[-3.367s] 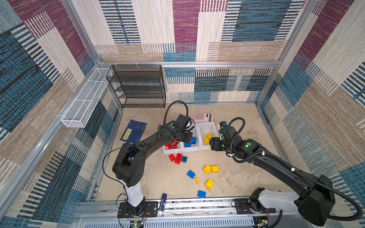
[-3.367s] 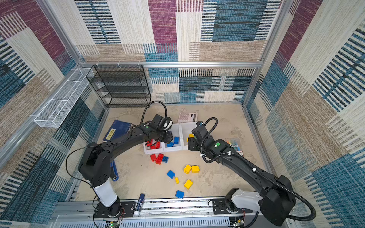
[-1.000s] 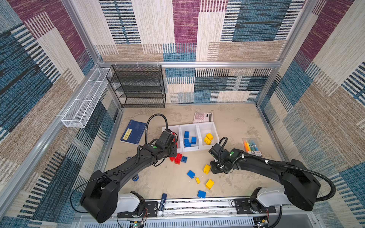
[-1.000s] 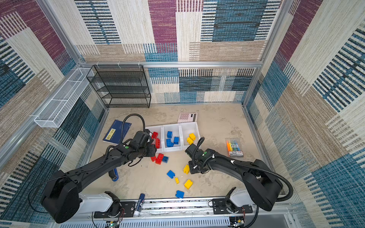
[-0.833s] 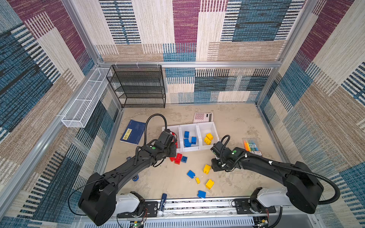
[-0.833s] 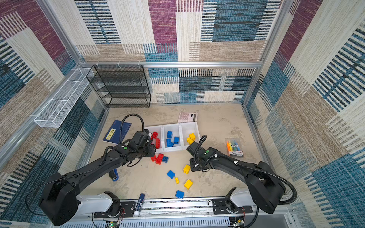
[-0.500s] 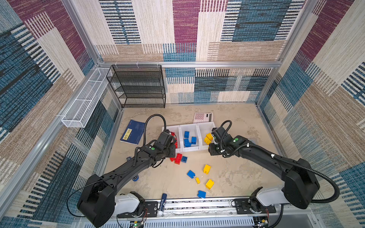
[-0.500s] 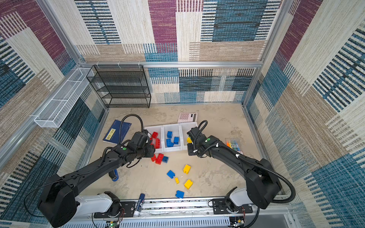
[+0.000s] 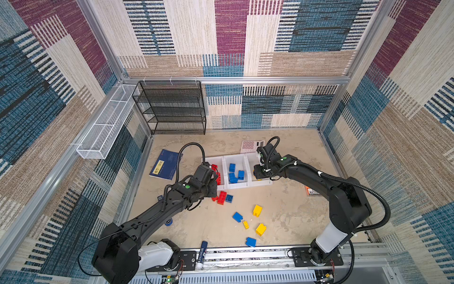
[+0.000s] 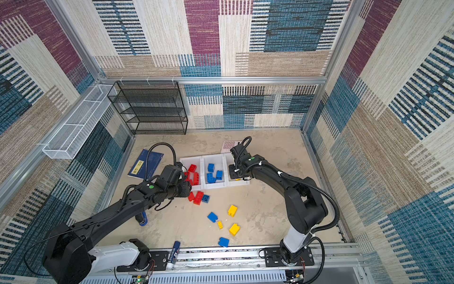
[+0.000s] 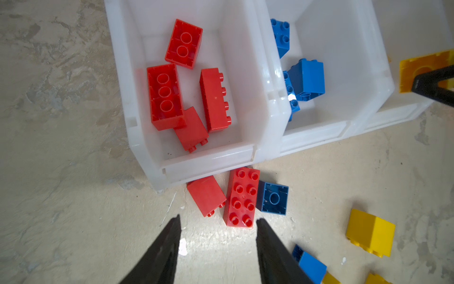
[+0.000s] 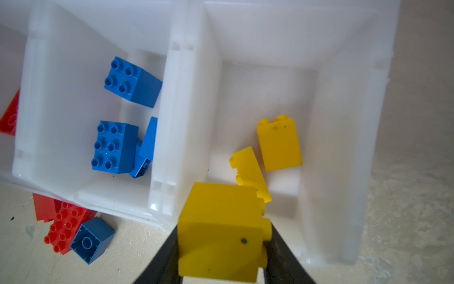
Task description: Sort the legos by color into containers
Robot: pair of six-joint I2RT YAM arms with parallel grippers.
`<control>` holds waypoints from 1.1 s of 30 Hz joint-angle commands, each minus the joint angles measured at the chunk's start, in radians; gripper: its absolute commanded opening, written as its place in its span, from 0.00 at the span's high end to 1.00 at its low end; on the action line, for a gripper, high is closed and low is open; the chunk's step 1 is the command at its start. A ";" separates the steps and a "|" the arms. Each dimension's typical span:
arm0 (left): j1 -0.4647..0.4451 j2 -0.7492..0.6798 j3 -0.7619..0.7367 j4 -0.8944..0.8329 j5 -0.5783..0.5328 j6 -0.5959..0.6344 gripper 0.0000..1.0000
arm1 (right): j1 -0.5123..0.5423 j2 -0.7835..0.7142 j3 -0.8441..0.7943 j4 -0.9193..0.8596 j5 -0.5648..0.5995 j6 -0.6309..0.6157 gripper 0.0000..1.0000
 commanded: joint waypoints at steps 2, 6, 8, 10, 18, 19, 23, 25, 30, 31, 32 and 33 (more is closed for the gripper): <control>0.000 -0.006 -0.005 -0.029 0.017 0.008 0.47 | 0.000 0.009 0.009 0.027 -0.014 0.009 0.35; 0.000 -0.019 -0.014 -0.040 0.018 0.008 0.47 | 0.001 0.000 0.005 0.030 -0.006 0.018 0.29; 0.001 -0.025 -0.024 -0.037 0.016 0.010 0.47 | 0.000 -0.004 0.000 0.033 -0.003 0.023 0.29; 0.000 -0.027 -0.026 -0.036 0.021 0.011 0.47 | 0.000 -0.017 -0.009 0.034 -0.008 0.031 0.29; -0.005 0.002 -0.045 0.007 0.083 0.012 0.46 | 0.001 -0.117 -0.098 0.028 0.000 0.049 0.28; -0.008 0.007 -0.049 0.020 0.091 0.009 0.46 | 0.001 -0.136 -0.113 0.024 0.003 0.054 0.27; -0.040 0.054 -0.034 0.042 0.123 0.009 0.45 | 0.000 -0.218 -0.183 0.027 0.017 0.084 0.27; -0.060 0.085 -0.009 0.044 0.132 0.026 0.45 | 0.001 -0.245 -0.216 0.038 0.017 0.105 0.27; -0.110 0.196 0.071 0.033 0.155 0.079 0.45 | 0.002 -0.283 -0.268 0.061 0.004 0.147 0.27; -0.122 0.218 0.085 0.028 0.155 0.087 0.45 | 0.000 -0.291 -0.272 0.060 0.004 0.150 0.27; -0.132 0.236 0.098 0.022 0.148 0.090 0.45 | 0.001 -0.297 -0.278 0.057 0.007 0.153 0.27; -0.141 0.250 0.107 0.017 0.140 0.090 0.45 | 0.002 -0.302 -0.280 0.055 0.009 0.155 0.27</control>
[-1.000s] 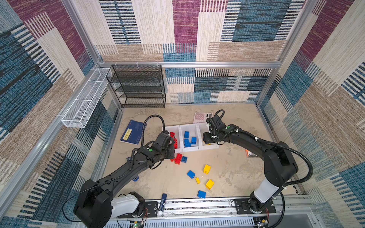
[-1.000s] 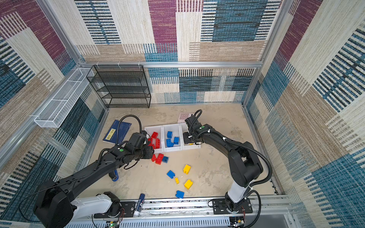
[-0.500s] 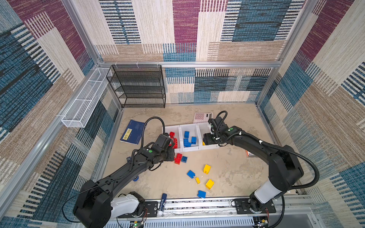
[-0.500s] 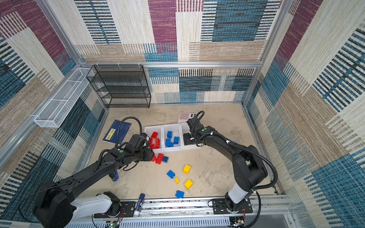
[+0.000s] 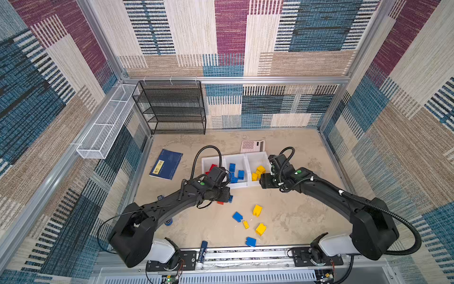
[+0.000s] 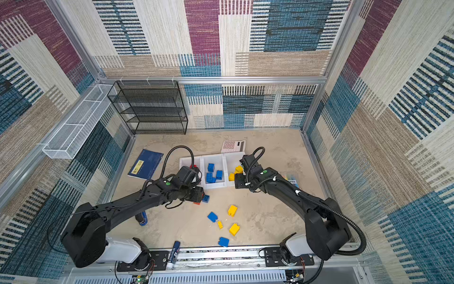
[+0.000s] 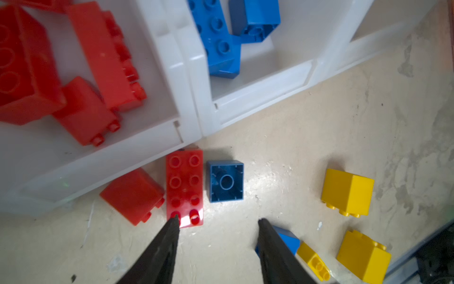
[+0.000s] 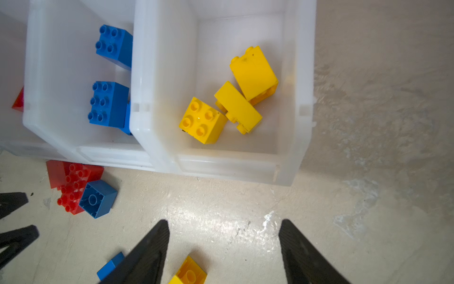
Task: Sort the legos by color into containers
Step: 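Lower the left gripper onto the blue brick beside the bin and grasp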
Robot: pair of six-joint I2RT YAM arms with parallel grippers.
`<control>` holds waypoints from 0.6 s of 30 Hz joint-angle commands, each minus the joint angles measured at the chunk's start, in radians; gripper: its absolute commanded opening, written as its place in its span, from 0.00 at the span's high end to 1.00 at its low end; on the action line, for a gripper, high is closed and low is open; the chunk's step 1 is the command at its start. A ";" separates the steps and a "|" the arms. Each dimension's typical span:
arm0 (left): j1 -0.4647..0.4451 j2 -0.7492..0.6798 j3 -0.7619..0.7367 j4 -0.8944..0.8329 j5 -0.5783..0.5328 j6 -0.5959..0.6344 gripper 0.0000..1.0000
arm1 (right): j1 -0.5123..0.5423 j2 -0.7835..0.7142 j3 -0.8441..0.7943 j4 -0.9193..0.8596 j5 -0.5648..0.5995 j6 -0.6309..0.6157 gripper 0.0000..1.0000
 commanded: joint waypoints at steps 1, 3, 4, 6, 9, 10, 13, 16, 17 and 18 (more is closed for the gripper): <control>-0.020 0.043 0.033 -0.012 -0.008 0.039 0.45 | 0.000 -0.023 -0.012 0.030 0.005 0.033 0.27; -0.030 0.066 0.044 -0.013 -0.013 0.038 0.45 | 0.000 -0.035 -0.021 0.030 0.006 0.032 0.26; -0.033 0.077 0.050 -0.011 -0.013 0.039 0.45 | 0.000 -0.039 -0.025 0.031 0.006 0.033 0.26; -0.040 0.101 0.063 -0.010 -0.008 0.045 0.46 | 0.000 -0.038 -0.031 0.032 0.004 0.033 0.26; -0.050 0.127 0.075 -0.020 -0.022 0.046 0.47 | -0.001 -0.035 -0.037 0.035 0.000 0.034 0.26; -0.051 0.135 0.078 -0.023 -0.029 0.043 0.47 | 0.001 -0.036 -0.039 0.037 0.000 0.035 0.26; -0.053 0.148 0.076 -0.024 -0.040 0.040 0.47 | 0.000 -0.039 -0.044 0.042 -0.002 0.037 0.26; -0.053 0.162 0.077 -0.027 -0.052 0.045 0.47 | 0.000 -0.038 -0.044 0.044 -0.004 0.037 0.26; -0.055 0.165 0.077 -0.030 -0.057 0.045 0.47 | 0.000 -0.038 -0.045 0.044 -0.006 0.038 0.26; -0.056 0.167 0.076 -0.032 -0.061 0.044 0.47 | 0.001 -0.039 -0.047 0.045 -0.006 0.038 0.26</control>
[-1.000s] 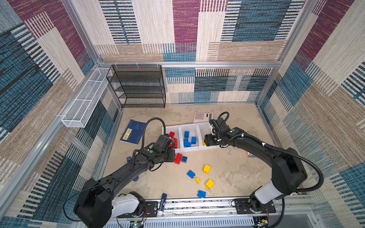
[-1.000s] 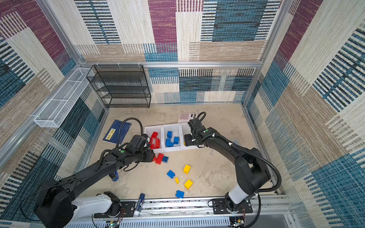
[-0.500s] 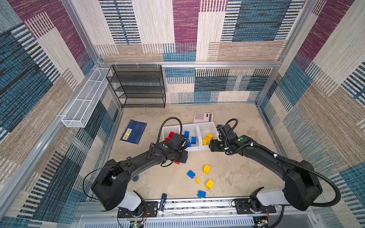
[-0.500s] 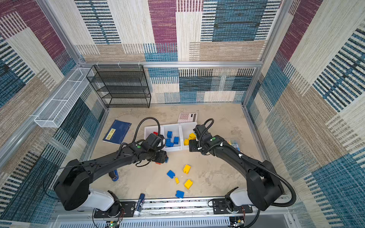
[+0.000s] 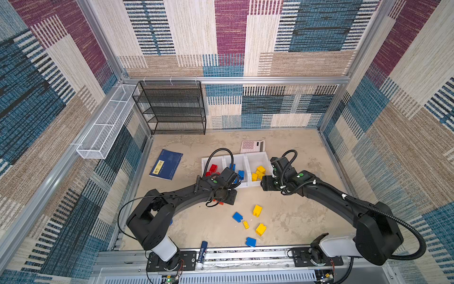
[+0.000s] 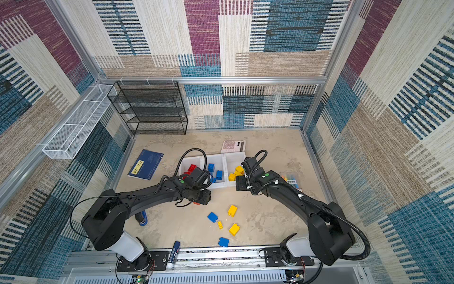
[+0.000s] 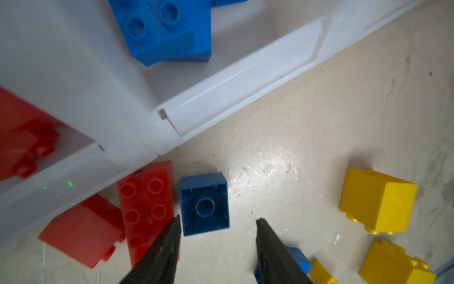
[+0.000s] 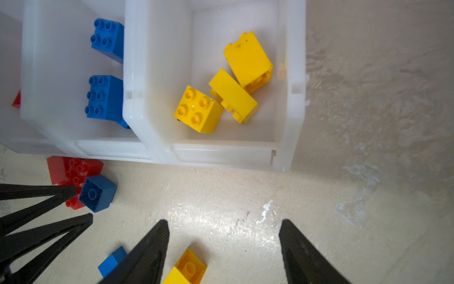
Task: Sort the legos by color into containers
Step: 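Lower the left gripper onto the blue brick beside the bin and grasp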
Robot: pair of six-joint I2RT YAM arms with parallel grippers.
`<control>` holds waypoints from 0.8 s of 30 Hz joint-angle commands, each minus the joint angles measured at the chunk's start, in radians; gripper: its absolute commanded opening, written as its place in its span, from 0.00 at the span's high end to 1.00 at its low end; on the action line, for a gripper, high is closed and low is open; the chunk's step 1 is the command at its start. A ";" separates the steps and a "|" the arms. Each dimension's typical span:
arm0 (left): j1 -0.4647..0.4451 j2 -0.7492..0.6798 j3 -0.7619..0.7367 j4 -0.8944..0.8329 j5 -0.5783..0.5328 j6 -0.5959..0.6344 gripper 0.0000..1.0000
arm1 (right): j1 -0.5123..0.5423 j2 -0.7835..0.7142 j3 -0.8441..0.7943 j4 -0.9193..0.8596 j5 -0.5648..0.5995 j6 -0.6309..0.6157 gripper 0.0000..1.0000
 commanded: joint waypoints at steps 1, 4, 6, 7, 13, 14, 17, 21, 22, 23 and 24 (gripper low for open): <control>-0.002 0.006 0.005 -0.018 -0.034 0.016 0.47 | 0.002 -0.006 -0.006 0.035 -0.003 0.016 0.26; -0.002 0.015 0.009 -0.018 -0.038 0.018 0.47 | 0.000 -0.006 -0.010 0.037 -0.004 0.016 0.26; -0.005 0.027 0.016 -0.018 -0.032 0.023 0.48 | 0.001 -0.006 -0.012 0.036 -0.006 0.017 0.26; -0.006 0.036 0.021 -0.018 -0.028 0.024 0.48 | 0.000 -0.007 -0.012 0.037 -0.006 0.015 0.26; -0.023 0.076 0.052 -0.018 -0.014 0.035 0.50 | 0.001 -0.013 -0.016 0.037 -0.009 0.018 0.26; -0.026 0.082 0.055 -0.018 -0.014 0.037 0.51 | 0.000 -0.014 -0.019 0.038 -0.008 0.018 0.26; -0.033 0.096 0.065 -0.018 -0.012 0.038 0.51 | 0.000 -0.020 -0.023 0.038 -0.007 0.021 0.26; -0.039 0.117 0.080 -0.019 -0.020 0.047 0.53 | 0.000 -0.027 -0.031 0.040 -0.008 0.024 0.26; -0.039 0.125 0.084 -0.021 -0.022 0.049 0.54 | 0.001 -0.030 -0.035 0.040 -0.005 0.027 0.26; -0.040 0.134 0.089 -0.022 -0.022 0.052 0.55 | 0.001 -0.033 -0.038 0.041 -0.005 0.028 0.26; -0.041 0.141 0.093 -0.022 -0.023 0.054 0.56 | 0.001 -0.036 -0.041 0.042 -0.005 0.030 0.26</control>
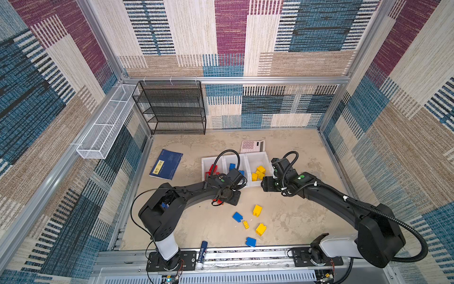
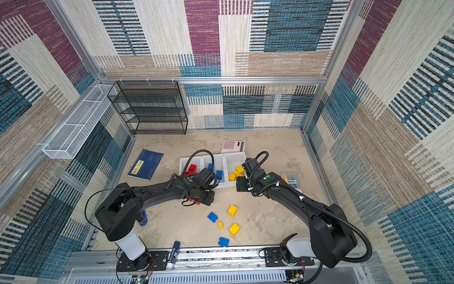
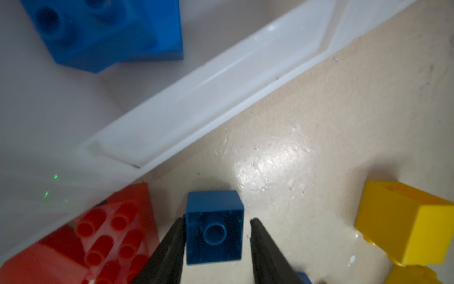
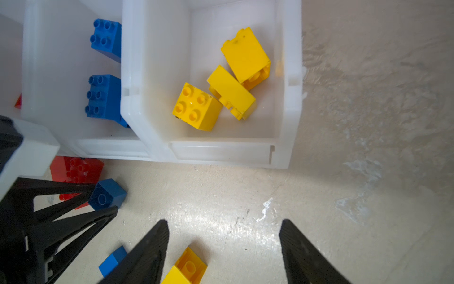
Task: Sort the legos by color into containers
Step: 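Lower the left gripper onto the blue brick beside the bin and grasp, then lift the blue brick with the left gripper and drop it into the middle compartment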
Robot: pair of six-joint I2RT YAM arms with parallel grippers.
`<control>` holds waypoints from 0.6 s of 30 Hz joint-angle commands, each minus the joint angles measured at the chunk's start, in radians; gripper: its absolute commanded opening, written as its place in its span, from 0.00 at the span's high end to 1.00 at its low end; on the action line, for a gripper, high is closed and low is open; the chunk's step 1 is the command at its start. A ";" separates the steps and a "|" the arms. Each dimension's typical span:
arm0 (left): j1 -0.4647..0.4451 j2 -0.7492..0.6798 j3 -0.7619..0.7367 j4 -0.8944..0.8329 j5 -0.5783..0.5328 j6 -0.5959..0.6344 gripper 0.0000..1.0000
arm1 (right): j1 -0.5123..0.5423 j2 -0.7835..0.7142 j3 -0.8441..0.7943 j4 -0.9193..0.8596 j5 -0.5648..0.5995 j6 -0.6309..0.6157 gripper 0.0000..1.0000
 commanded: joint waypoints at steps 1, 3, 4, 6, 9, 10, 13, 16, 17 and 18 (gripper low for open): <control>-0.002 0.024 0.017 -0.007 -0.004 0.033 0.57 | 0.000 -0.013 -0.009 0.025 -0.004 0.012 0.26; -0.006 0.039 0.027 -0.007 -0.002 0.037 0.59 | 0.001 -0.020 -0.016 0.025 -0.003 0.016 0.26; -0.006 0.046 0.031 -0.006 -0.001 0.038 0.61 | 0.002 -0.023 -0.019 0.024 -0.004 0.018 0.26; -0.008 0.054 0.038 -0.007 0.004 0.040 0.66 | 0.001 -0.031 -0.024 0.022 -0.002 0.020 0.26; -0.010 0.041 0.048 -0.014 0.006 0.044 0.67 | 0.001 -0.044 -0.029 0.016 0.004 0.022 0.26; -0.010 0.032 0.055 -0.024 0.007 0.049 0.67 | 0.001 -0.047 -0.027 0.012 0.005 0.022 0.26; -0.008 -0.008 0.116 -0.068 -0.010 0.092 0.67 | 0.000 -0.060 -0.027 0.000 0.010 0.021 0.26; 0.005 -0.024 0.209 -0.094 -0.070 0.152 0.67 | 0.001 -0.076 -0.035 -0.004 0.015 0.026 0.26; 0.015 -0.019 0.238 -0.091 -0.084 0.170 0.67 | 0.000 -0.079 -0.038 -0.002 0.016 0.029 0.27; 0.028 -0.008 0.266 -0.088 -0.089 0.186 0.67 | 0.000 -0.083 -0.041 -0.001 0.015 0.032 0.27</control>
